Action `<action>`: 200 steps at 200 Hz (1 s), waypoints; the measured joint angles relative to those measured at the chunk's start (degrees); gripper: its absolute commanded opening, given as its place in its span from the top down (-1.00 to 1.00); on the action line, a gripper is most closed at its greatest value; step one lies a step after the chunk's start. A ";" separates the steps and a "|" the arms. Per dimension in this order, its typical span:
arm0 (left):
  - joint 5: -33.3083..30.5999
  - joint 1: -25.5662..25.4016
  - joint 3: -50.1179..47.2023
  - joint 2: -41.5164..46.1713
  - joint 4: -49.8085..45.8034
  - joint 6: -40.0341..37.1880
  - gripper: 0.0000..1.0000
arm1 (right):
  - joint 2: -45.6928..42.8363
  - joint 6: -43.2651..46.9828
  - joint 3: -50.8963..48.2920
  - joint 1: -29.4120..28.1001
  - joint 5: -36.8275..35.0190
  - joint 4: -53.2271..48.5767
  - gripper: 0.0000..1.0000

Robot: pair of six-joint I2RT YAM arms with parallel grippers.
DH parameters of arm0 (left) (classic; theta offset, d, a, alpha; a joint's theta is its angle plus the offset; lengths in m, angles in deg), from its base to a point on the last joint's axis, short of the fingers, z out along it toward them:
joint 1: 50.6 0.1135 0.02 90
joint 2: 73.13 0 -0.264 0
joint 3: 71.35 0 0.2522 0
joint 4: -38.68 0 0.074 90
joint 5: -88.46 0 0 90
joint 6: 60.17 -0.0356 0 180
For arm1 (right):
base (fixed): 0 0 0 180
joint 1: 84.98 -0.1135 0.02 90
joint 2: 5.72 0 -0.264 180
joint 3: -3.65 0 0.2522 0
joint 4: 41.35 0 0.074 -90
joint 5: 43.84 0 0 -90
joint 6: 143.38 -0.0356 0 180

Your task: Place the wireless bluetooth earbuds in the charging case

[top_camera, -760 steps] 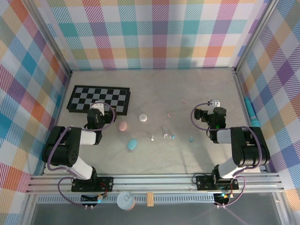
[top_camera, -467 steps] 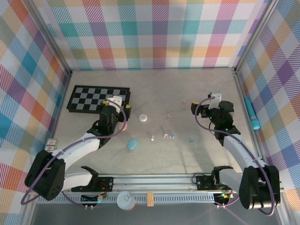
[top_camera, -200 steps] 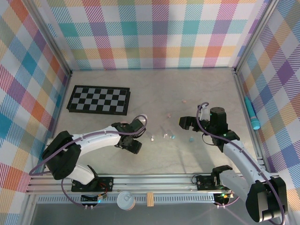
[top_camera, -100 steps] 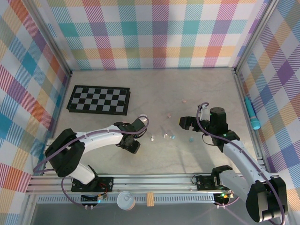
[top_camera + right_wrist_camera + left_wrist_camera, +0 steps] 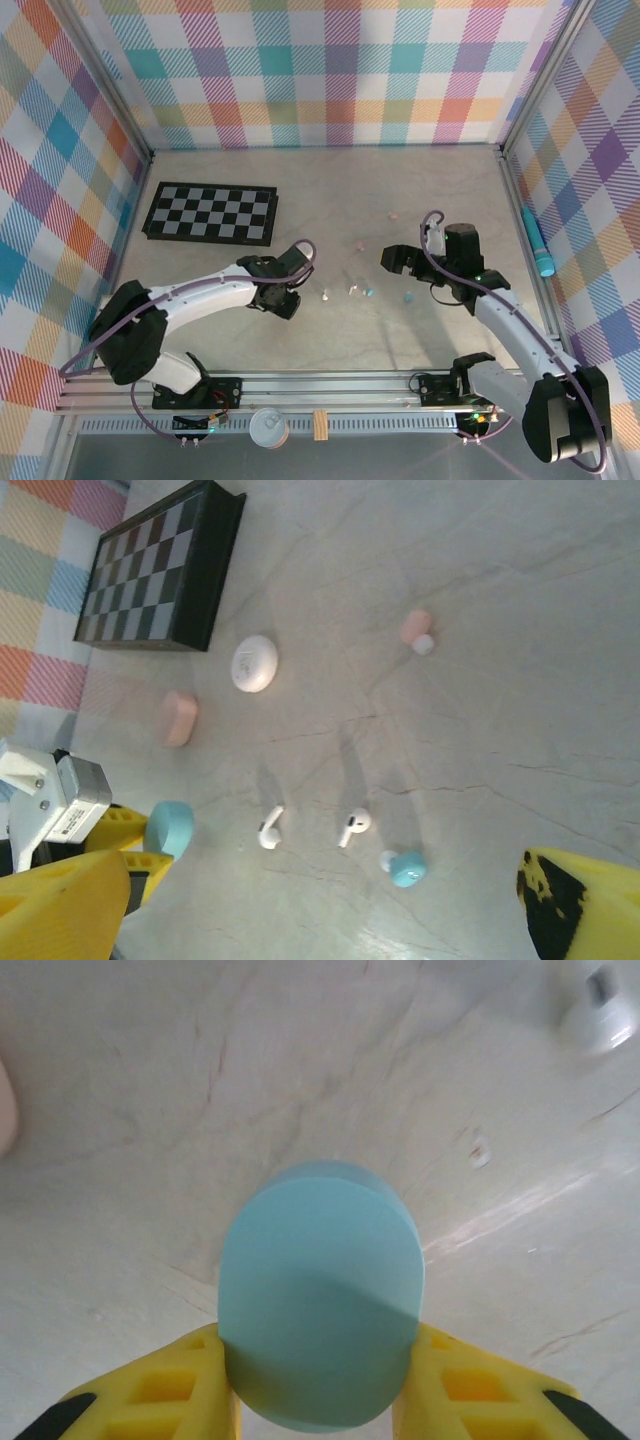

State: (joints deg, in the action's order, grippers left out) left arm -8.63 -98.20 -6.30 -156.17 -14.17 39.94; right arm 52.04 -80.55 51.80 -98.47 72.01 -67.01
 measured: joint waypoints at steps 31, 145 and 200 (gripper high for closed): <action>0.61 0.00 0.44 5.35 2.84 -2.80 0.34 | 3.78 -4.04 2.73 0.00 6.95 0.17 -0.98; 13.46 -0.02 -2.62 13.44 24.59 -17.29 0.31 | 19.89 -16.24 12.17 -8.66 28.28 3.52 -0.48; 15.63 -0.02 -2.69 13.42 25.88 -18.97 0.32 | 22.53 -20.24 14.19 -13.75 29.29 6.99 0.00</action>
State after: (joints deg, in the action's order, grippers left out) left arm 7.00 -98.22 -8.99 -142.75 11.70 20.97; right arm 74.57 -100.79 65.99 -112.22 101.30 -60.01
